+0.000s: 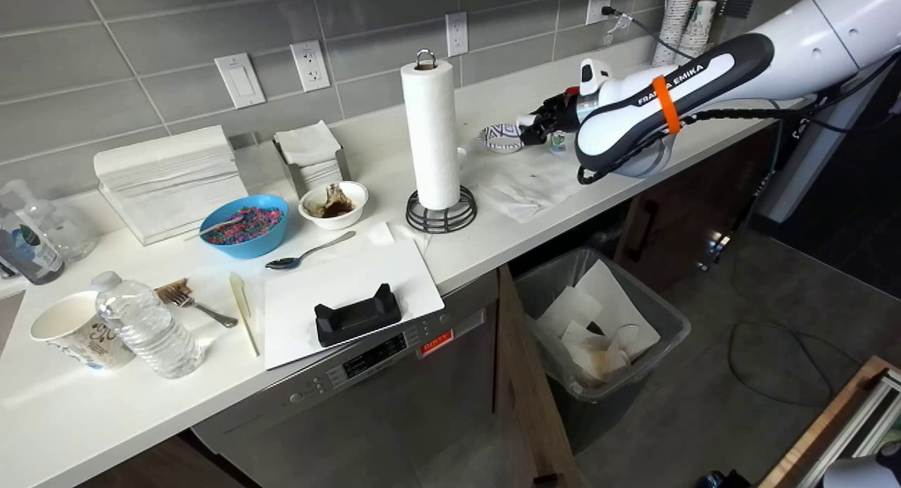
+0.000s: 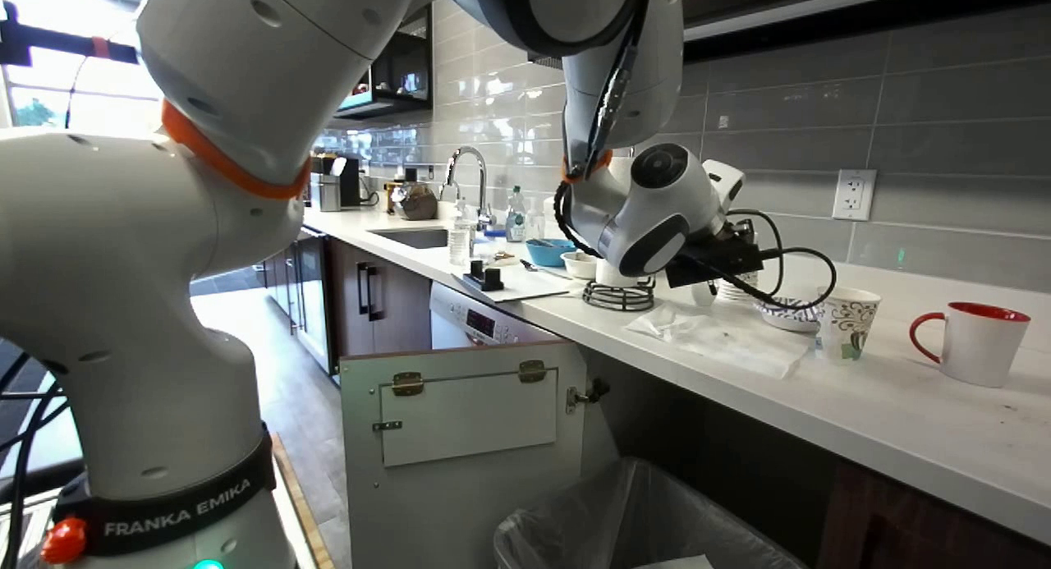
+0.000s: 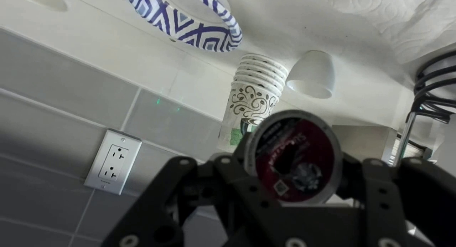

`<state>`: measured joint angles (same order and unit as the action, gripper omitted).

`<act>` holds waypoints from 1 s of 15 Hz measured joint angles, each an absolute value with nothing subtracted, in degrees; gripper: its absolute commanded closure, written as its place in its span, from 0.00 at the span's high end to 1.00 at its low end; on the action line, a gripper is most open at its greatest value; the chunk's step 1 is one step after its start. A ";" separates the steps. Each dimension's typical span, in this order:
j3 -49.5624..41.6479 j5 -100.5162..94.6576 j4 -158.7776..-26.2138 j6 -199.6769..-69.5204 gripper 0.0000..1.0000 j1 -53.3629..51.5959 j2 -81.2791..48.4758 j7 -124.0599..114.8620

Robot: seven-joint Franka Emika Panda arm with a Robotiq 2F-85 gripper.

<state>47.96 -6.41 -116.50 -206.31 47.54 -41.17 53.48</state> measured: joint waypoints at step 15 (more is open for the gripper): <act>8.59 -27.42 -116.37 -224.39 0.39 19.73 -34.89 20.91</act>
<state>8.59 -27.42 -116.37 -224.39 19.73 -34.89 20.91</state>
